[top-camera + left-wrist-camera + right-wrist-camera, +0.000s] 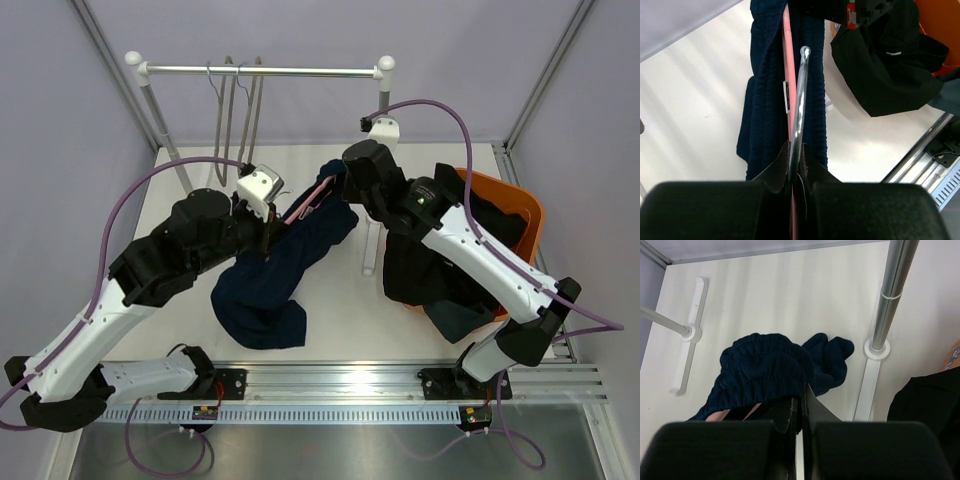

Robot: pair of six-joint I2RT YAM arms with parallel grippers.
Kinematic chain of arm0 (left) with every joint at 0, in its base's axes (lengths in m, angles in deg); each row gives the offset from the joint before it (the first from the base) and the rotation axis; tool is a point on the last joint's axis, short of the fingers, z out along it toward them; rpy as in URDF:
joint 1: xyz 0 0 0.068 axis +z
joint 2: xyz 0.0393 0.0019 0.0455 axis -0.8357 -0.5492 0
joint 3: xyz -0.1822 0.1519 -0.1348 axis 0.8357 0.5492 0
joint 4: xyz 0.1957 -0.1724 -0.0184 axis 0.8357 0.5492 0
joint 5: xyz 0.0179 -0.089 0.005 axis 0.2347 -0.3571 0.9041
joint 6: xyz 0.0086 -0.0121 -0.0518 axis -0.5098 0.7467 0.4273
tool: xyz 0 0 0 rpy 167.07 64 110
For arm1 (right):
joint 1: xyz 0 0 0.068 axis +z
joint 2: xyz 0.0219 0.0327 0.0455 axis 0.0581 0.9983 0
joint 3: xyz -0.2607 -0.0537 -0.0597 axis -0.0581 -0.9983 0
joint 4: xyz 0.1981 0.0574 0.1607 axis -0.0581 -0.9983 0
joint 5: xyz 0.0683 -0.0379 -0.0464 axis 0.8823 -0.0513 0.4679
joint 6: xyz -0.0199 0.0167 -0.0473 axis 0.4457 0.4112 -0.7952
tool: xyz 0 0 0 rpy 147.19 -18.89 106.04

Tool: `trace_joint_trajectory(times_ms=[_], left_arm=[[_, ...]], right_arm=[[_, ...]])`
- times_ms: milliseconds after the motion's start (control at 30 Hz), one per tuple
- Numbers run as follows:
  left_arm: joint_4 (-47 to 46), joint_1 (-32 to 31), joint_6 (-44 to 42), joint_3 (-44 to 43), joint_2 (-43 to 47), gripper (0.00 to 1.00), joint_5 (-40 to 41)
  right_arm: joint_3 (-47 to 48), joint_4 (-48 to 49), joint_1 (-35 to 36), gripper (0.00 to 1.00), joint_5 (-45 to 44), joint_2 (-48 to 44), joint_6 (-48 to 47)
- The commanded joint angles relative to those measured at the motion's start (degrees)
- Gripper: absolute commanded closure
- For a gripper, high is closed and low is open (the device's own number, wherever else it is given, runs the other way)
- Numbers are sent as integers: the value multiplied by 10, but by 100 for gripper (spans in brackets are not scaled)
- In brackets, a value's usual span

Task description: Remove the shorts from the hanger

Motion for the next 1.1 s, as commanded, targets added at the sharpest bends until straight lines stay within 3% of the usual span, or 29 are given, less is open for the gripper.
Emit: trace_joint_trajectory(times_ms=[0,367,567,700,833,1067], left_arm=[[-7,-5,-12,-8,37,100,-41],[-1,-5,-12,-12,59,100,-59],[-54,-5,4,-7,63,100,-22],[-143,-5,18,11,61,100,11],[-202,-5,41,25,41,100,53],[-287,-4,53,2,4,100,118]], right_arm=[[0,9,-35,100,-37,0,-4],[-17,17,-63,100,-11,-2,-8],[-61,31,-57,100,43,-41,5],[-66,16,10,100,19,-55,-2],[-69,9,133,100,-17,-70,8],[-62,-7,288,100,-68,-83,17]])
